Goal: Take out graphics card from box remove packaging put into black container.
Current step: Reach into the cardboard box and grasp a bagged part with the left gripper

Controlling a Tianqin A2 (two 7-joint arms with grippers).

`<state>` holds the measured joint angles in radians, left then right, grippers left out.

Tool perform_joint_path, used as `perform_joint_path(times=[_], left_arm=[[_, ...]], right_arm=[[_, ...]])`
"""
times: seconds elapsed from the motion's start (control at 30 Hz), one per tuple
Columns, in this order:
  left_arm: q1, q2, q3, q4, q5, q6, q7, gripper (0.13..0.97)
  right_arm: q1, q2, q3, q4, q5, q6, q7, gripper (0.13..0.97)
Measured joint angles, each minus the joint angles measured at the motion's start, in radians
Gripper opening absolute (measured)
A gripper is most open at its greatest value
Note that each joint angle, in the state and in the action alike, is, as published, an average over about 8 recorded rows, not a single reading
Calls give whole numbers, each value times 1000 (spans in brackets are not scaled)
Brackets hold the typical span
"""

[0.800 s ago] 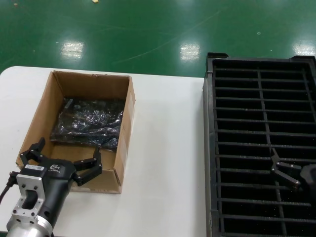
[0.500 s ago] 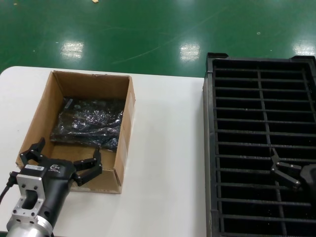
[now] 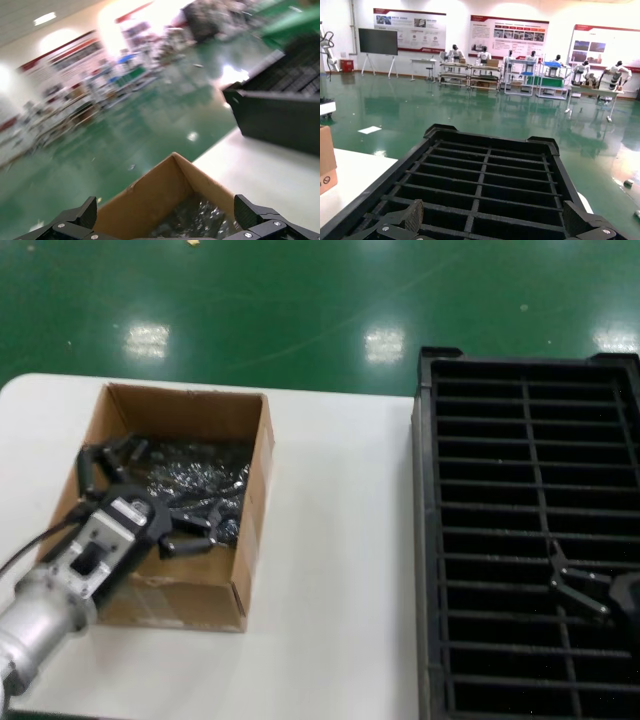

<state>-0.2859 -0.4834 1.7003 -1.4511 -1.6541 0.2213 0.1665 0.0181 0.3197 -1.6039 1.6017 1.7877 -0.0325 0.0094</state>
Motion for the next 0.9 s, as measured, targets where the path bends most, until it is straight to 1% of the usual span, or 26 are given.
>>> perform_joint_path(times=[0.1, 0.2, 0.3, 0.4, 0.47, 0.53, 0.63, 0.7, 0.77, 0.83, 0.9], left_arm=[[-100, -46, 30, 82, 28, 74, 81, 966], [-212, -81, 68, 179, 63, 145, 159, 966], [-327, -103, 119, 290, 109, 220, 221, 966], [-446, -108, 183, 422, 161, 311, 274, 966], [-519, -101, 224, 516, 193, 370, 309, 966], [-588, -85, 260, 614, 220, 420, 351, 966], [-675, -50, 298, 755, 248, 462, 421, 966], [-723, -24, 314, 839, 259, 471, 470, 966], [-762, 2, 324, 910, 267, 470, 515, 966], [-792, 26, 329, 968, 271, 461, 555, 966], [-810, 45, 330, 1007, 273, 448, 584, 957]], right_arm=[[0, 0, 0, 0, 0, 0, 0, 966], [0, 0, 0, 0, 0, 0, 0, 966], [0, 0, 0, 0, 0, 0, 0, 966], [0, 0, 0, 0, 0, 0, 0, 966], [0, 0, 0, 0, 0, 0, 0, 966], [0, 0, 0, 0, 0, 0, 0, 966], [0, 0, 0, 0, 0, 0, 0, 966], [0, 0, 0, 0, 0, 0, 0, 966], [0, 0, 0, 0, 0, 0, 0, 966], [0, 0, 0, 0, 0, 0, 0, 966], [0, 0, 0, 0, 0, 0, 0, 966]])
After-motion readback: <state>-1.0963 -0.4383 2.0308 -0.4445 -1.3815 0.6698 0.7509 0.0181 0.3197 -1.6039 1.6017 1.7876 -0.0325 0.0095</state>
